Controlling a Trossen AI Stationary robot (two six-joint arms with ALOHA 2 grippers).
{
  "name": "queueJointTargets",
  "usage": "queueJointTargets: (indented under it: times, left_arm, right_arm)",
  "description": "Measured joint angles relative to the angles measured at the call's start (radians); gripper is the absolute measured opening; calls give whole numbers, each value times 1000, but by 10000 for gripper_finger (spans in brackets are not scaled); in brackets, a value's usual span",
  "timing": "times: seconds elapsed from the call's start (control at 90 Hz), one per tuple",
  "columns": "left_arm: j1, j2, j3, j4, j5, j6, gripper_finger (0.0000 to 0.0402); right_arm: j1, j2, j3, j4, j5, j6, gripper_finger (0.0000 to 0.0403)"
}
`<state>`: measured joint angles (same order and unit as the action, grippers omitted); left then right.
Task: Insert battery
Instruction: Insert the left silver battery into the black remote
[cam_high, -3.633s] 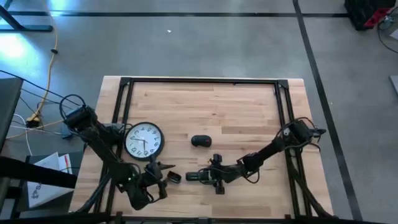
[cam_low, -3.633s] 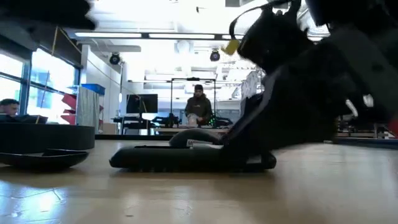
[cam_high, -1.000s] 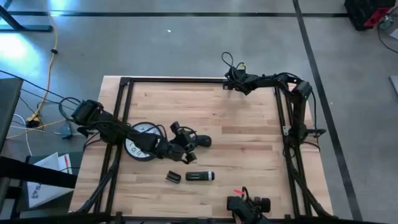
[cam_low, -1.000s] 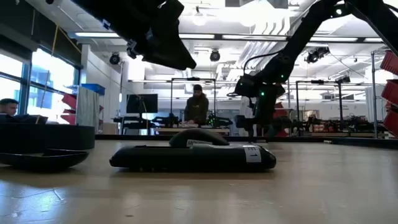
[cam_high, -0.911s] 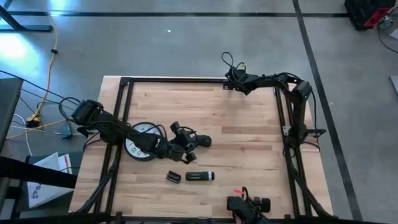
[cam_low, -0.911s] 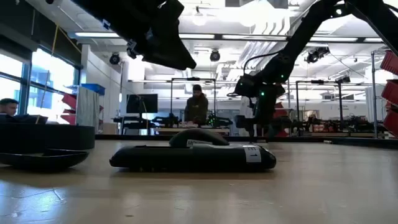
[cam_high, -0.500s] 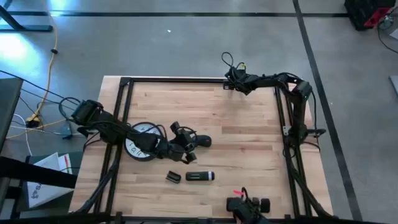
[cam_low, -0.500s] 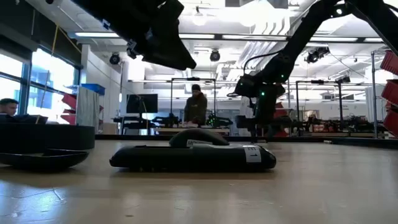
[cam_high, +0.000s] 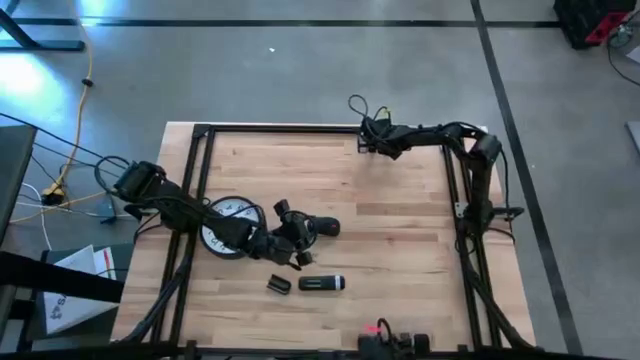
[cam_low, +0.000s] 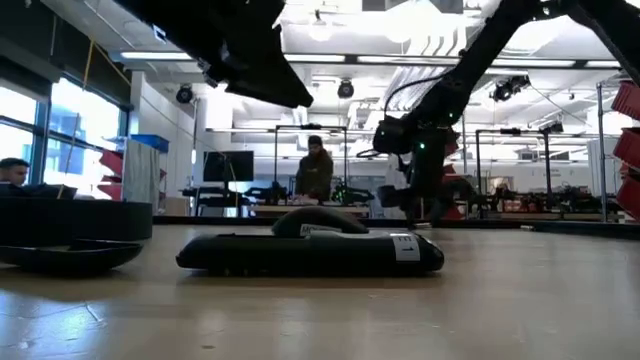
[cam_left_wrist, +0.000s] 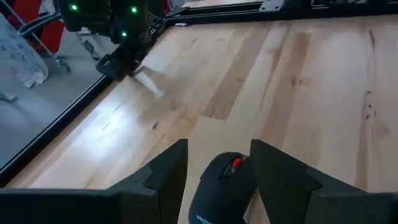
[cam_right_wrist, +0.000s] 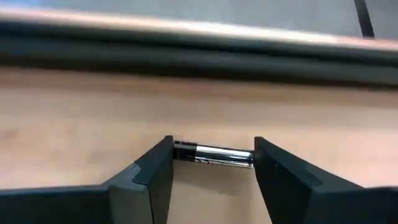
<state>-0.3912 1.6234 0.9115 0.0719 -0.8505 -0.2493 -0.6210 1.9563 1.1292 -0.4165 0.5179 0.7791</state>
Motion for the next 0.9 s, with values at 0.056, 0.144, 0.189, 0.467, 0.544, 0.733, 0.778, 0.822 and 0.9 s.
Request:
queueJointTargets:
  times: [0.056, 0.144, 0.189, 0.467, 0.544, 0.733, 0.778, 0.822, 0.9]
  left_arm:
    - [-4, 0, 0, 1, 2, 0, 156]
    - [-13, 0, 0, 1, 5, 0, 156]
    - [-22, 0, 0, 0, 5, 0, 156]
    - [-106, 0, 0, -14, 2, 9, 156]
    - [-139, 0, 0, -28, -21, -10, 156]
    - [-242, 0, 0, -46, -57, -108, 156]
    - [-269, 0, 0, -47, -59, -133, 156]
    - [-299, 0, 0, -48, -68, -154, 156]
    - [-352, 1, 0, -45, -74, -193, 156]
  right_arm:
    - [26, -16, -1, -34, -5, 22, 170]
    - [76, -50, -2, -68, -6, 24, 170]
    - [103, -69, -2, -87, -3, 22, 170]
    - [325, -153, 0, -189, -24, 97, 170]
    - [420, -153, 0, -186, -10, 166, 170]
    - [648, -153, 0, -144, 69, 376, 170]
    - [699, -153, 0, -130, 78, 431, 170]
    - [750, -150, 0, -113, 81, 482, 170]
    - [835, -142, 0, -51, 79, 539, 170]
